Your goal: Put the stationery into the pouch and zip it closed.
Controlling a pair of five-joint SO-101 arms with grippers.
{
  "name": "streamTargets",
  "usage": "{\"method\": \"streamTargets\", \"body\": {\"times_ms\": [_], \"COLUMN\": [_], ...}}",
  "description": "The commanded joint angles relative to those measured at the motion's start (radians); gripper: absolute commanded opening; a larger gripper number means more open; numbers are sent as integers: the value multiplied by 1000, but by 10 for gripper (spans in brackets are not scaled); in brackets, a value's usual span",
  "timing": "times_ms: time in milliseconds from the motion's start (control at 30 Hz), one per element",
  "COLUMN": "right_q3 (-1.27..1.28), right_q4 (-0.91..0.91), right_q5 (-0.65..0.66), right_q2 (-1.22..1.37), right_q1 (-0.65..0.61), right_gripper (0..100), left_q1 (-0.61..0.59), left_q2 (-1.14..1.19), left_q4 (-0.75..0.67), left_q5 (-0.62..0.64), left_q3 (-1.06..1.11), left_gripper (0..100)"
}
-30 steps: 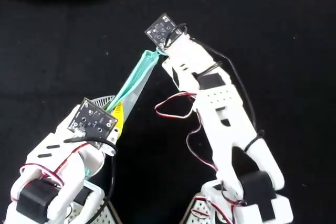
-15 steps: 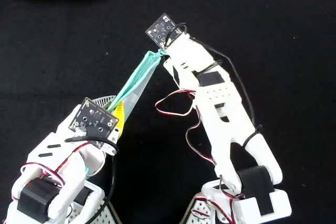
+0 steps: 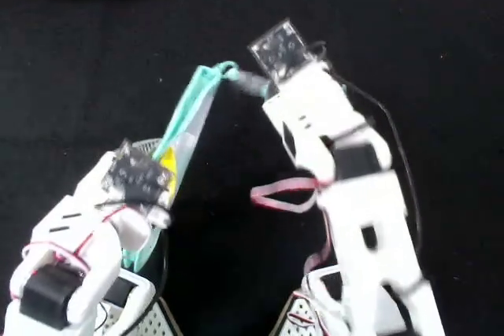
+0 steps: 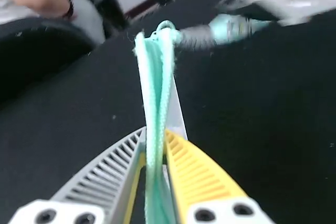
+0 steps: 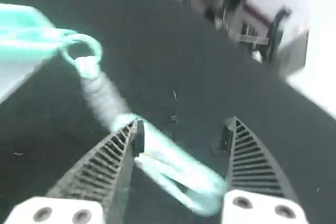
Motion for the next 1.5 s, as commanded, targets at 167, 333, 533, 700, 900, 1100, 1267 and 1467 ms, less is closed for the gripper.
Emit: {"method": "streamTargets", "body": {"times_ms": [167,333,533,700,900,1100,1267,1467], "right_q3": [-16,-13,-12,-12,12,159,268,349], "right_q4": [180,227,285,347,408,344,264,224], "right_q5": [-68,-68,-68,-68,-68,-68,-66,-66], "right_q2": [-378,-478,-489,-492,-493,-493,-493,-493], "right_q1": [14,176,344,437,535,621,671,677], "right_gripper": [252,250,248,248,248,248,247,247], "left_q1": [-125,-140,15,105,223,367,387,392], "left_q2": [351,548,750,856,936,996,1063,1074], "left_q4": [-31,48,64,-74,-284,-390,-391,-344], "left_q5": [-101,-135,-51,20,92,175,235,261], "left_q3": [-372,-584,-604,-513,-298,-202,-216,-239], "left_gripper": [31,31,31,31,34,66,122,165]}}
